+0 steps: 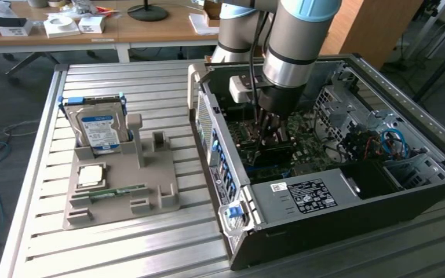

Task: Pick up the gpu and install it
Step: 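Press down on the gpu until it lock into place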

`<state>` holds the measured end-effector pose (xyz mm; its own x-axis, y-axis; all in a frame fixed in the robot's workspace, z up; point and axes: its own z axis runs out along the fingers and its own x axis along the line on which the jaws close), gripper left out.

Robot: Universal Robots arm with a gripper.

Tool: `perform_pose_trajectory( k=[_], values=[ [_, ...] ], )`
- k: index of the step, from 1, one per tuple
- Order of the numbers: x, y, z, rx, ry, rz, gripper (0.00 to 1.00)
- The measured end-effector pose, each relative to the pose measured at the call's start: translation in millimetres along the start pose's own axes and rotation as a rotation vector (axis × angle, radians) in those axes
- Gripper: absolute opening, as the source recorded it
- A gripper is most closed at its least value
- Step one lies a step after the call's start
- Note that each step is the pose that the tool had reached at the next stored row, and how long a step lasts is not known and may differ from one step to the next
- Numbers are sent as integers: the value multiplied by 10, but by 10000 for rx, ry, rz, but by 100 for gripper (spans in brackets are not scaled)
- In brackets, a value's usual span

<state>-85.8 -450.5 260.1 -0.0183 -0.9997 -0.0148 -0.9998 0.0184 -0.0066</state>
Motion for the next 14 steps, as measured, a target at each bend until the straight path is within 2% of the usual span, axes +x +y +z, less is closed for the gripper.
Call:
perform_pose_trajectory(
  k=[3,5,8,12,14],
  values=[
    [-3,-1,-28,13,-22,1,11],
    [-1,0,-68,1,0,1,11],
    [-2,-1,-125,0,3,0,11],
    [-4,-2,-251,0,2,0,11],
    [-4,-2,-270,0,1,0,11]
  ],
)
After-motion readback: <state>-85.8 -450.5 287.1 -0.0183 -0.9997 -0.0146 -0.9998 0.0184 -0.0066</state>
